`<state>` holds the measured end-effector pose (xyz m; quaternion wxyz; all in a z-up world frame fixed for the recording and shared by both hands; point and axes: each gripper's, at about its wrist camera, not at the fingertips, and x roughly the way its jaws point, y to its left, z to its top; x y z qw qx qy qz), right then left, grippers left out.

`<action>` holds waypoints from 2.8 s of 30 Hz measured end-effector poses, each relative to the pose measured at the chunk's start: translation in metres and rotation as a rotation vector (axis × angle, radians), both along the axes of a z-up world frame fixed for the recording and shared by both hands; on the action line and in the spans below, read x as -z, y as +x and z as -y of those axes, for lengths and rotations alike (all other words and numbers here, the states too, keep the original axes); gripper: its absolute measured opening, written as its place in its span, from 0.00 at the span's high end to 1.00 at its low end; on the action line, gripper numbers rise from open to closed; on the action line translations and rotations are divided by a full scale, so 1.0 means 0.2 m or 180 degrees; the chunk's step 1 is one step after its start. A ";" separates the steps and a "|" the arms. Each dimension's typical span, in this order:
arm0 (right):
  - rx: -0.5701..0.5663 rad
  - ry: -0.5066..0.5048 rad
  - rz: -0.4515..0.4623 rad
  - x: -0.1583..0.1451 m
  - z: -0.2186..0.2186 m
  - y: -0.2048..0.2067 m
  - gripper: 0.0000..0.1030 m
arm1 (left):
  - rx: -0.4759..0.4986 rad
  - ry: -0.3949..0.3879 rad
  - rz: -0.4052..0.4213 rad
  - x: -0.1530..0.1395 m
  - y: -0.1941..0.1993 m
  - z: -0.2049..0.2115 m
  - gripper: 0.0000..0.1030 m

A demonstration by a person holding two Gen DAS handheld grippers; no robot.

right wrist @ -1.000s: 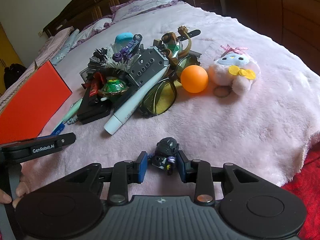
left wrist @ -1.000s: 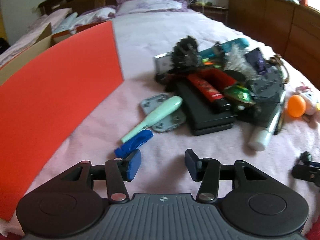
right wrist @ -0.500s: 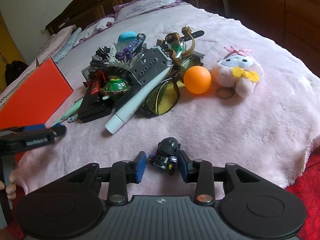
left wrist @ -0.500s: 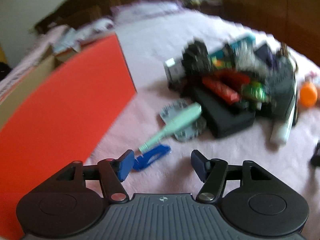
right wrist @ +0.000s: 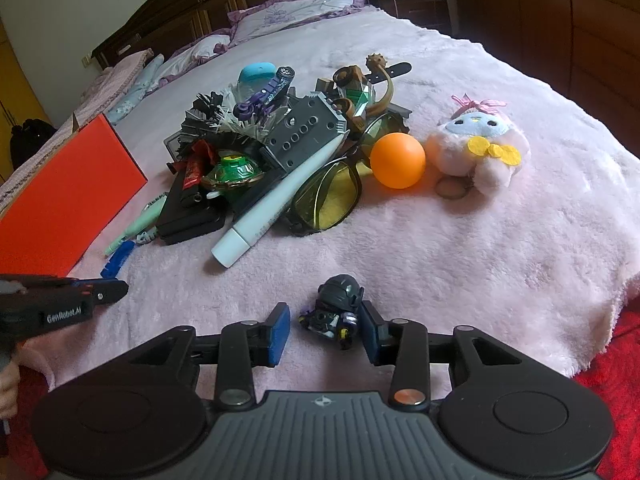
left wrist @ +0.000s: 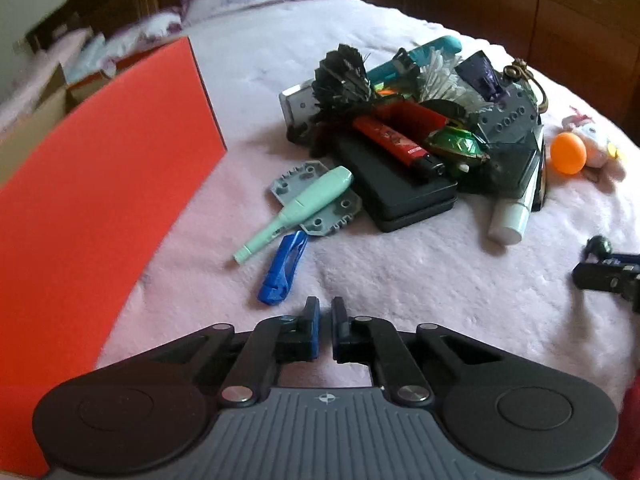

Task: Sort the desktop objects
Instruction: 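Close the left tool on the blue toothbrush while the right tool holds the figurine, then carry the toothbrush and figurine into the cardboard box and open both tools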

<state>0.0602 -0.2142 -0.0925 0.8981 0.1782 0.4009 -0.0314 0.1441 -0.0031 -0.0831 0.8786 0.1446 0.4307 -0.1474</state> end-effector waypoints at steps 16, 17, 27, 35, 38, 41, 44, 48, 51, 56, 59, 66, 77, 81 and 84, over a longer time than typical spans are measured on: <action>0.0030 0.0057 0.0025 0.00 0.01 -0.01 0.60 | 0.0036 -0.0016 0.0028 0.02 0.10 -0.01 0.69; 0.0082 0.0116 0.0043 -0.01 0.02 -0.01 0.60 | 0.0040 -0.0073 0.0006 0.02 0.10 -0.01 0.77; 0.0193 0.0182 0.0097 -0.03 0.03 -0.02 0.61 | 0.0025 -0.0302 -0.0059 -0.01 0.11 -0.02 0.79; 0.0207 0.0103 0.0051 -0.02 0.03 -0.01 0.61 | 0.0048 -0.0211 -0.0066 0.02 0.13 0.03 0.77; 0.0177 0.0064 0.0016 0.00 0.03 0.00 0.63 | 0.0069 -0.0158 -0.0065 0.02 0.12 0.05 0.84; 0.0132 -0.0007 0.0000 0.00 0.01 0.01 0.64 | 0.0037 -0.0167 -0.0060 0.01 0.10 0.06 0.84; 0.0108 0.0056 0.0038 -0.03 0.01 0.01 0.64 | -0.0047 -0.0292 -0.0070 -0.03 0.07 0.03 0.84; 0.0071 0.0236 0.0133 -0.11 0.00 0.00 0.65 | -0.0274 -0.0388 0.0107 -0.16 0.01 -0.07 0.84; -0.0156 0.0219 0.0316 -0.22 -0.08 0.04 0.65 | -0.0441 -0.0427 0.0312 -0.32 0.00 -0.17 0.84; -0.0524 0.0415 0.0503 -0.38 -0.28 0.24 0.65 | -0.0705 -0.0447 0.0593 -0.58 0.03 -0.36 0.84; -0.0821 0.0422 0.0668 -0.52 -0.46 0.42 0.65 | -0.0947 -0.0411 0.0708 -0.69 0.08 -0.51 0.84; -0.1484 0.0383 0.0907 -0.81 -0.96 0.90 0.63 | -0.1579 -0.0337 0.0609 -0.74 0.27 -0.82 0.50; -0.1149 0.0207 0.0672 -0.70 -0.78 0.66 0.54 | -0.1541 -0.0651 0.0455 -0.65 0.11 -0.79 0.25; -0.0953 0.0114 0.0292 -0.53 -0.60 0.41 0.53 | -0.1442 -0.0691 0.0375 -0.62 0.03 -0.65 0.16; -0.0849 0.0040 0.0081 -0.42 -0.51 0.25 0.52 | -0.1251 -0.0662 0.0291 -0.59 -0.05 -0.51 0.13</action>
